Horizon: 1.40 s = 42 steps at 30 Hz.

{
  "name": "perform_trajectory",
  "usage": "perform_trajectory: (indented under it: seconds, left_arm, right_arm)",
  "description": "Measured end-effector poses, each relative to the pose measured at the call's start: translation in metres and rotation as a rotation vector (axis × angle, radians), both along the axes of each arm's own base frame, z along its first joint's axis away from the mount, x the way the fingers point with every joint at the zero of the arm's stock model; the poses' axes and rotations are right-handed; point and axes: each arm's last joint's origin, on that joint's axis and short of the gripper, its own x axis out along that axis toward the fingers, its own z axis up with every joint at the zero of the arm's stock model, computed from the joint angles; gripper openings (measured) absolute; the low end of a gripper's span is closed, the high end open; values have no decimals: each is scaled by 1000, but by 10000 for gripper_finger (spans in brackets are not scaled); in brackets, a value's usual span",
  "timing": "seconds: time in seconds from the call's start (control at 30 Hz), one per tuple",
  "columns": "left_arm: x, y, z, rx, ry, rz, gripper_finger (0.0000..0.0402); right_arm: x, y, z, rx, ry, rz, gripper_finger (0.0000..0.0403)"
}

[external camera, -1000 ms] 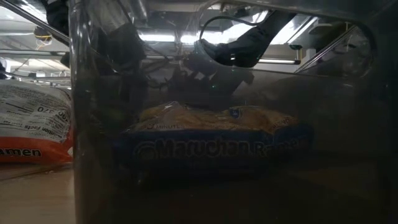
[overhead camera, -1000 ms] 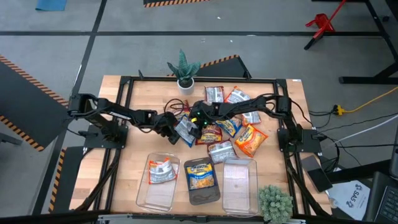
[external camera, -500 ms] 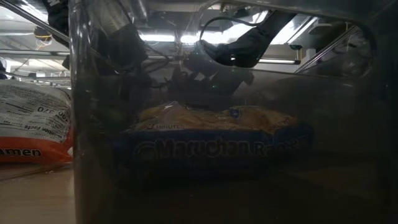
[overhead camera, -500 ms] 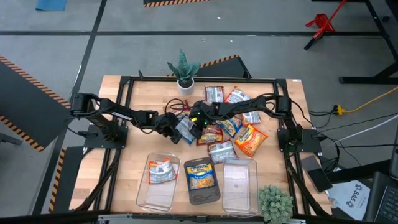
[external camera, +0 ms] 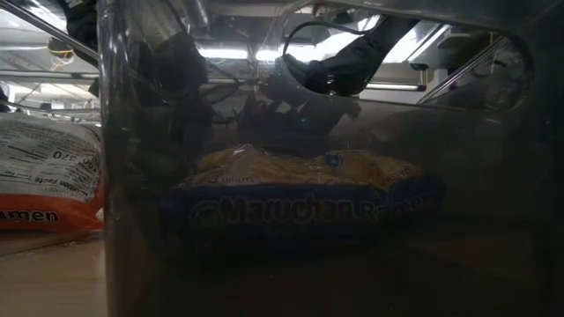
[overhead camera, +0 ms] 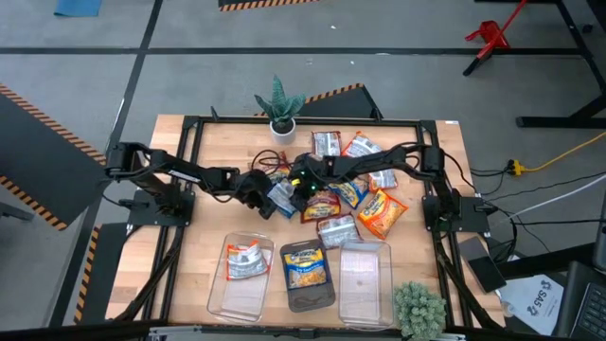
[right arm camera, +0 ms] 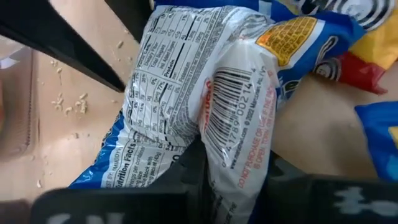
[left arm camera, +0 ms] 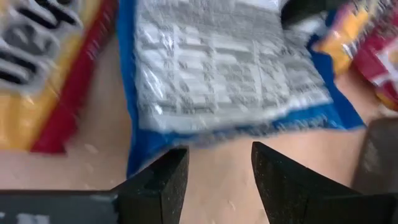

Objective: Sort Maruchan noodles
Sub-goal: Put the blue noodle pack into the black bin

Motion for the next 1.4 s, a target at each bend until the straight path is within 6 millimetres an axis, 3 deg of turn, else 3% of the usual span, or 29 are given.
perform_trajectory:
  seconds: [0.23,0.6,0.87,1.07,1.4]
  left_arm:
    - [-6,-2,28,-75,-111,-54,169]
    - [-29,12,78,-54,-323,33,187]
    - [-38,23,89,-35,-373,96,234]
    - [-35,26,91,23,-400,179,263]
    - [-30,30,105,84,-550,266,264]
  right_arm:
    - [-6,-1,27,-64,-24,-34,47]
    - [-20,-1,80,-144,-107,-70,43]
    - [-33,-1,122,-214,-199,-135,43]
    - [-36,-1,128,-209,-212,-157,43]
    - [-33,-2,132,-199,-262,-201,40]
